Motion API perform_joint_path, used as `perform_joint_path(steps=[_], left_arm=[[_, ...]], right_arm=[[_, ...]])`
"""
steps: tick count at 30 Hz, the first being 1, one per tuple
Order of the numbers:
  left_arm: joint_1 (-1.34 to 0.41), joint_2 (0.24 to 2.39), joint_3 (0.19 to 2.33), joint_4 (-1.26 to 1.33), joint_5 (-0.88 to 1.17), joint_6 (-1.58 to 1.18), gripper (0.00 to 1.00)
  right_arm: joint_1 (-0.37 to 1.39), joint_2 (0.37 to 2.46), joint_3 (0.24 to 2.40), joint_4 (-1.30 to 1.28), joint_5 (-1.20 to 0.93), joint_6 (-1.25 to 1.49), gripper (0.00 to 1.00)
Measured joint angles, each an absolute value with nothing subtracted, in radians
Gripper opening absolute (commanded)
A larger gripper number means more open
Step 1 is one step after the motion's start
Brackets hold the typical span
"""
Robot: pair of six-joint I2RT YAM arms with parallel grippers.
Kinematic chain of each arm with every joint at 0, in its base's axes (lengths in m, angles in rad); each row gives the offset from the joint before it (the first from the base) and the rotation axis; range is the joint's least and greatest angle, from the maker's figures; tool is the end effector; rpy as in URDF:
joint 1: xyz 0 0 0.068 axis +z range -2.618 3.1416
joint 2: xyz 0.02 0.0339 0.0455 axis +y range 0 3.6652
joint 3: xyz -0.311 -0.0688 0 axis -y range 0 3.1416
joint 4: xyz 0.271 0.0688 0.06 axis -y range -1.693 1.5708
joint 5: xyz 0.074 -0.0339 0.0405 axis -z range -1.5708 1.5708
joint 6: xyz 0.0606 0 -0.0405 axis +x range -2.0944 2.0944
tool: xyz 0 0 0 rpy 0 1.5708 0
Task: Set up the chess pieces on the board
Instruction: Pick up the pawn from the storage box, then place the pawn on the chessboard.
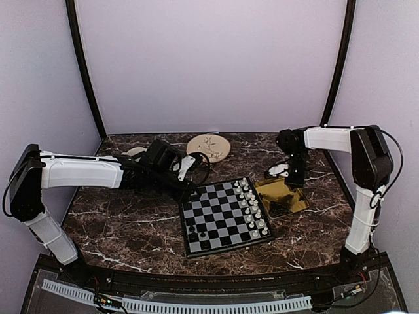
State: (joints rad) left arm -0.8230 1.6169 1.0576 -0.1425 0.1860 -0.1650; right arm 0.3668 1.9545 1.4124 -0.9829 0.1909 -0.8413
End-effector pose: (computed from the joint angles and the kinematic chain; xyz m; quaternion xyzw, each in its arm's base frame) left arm 0.2623 -0.2993 0.2450 0.3288 0.8421 -0.2729 0.3291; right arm 0.3828 0.1347 0.1801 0.5635 -0.8203 0.0980 0.0002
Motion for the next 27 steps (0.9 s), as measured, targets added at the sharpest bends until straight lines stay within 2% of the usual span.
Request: perform_joint_path(steps=[8, 14, 19, 27], left_arm=[[-0.823, 1.617, 1.057, -0.128, 0.185, -0.170, 0.32], [-0.823, 1.616, 1.057, -0.128, 0.159, -0.177, 0.32], [-0.823, 1.581, 1.056, -0.133, 0.101, -0.196, 0.33], [-0.816, 1.477, 1.038, -0.144, 0.002, -0.226, 0.33]], right_arm=[[0.365, 1.920, 1.554, -1.052, -0.168, -0.704, 0.07], [0.438, 1.864, 1.604, -0.963, -0.462, -0.568, 0.08], [0.548, 1.819, 1.493, -0.742, -0.588, -0.447, 0.09], [0.696, 1.822, 1.279, -0.411, -0.597, -0.340, 0.09]])
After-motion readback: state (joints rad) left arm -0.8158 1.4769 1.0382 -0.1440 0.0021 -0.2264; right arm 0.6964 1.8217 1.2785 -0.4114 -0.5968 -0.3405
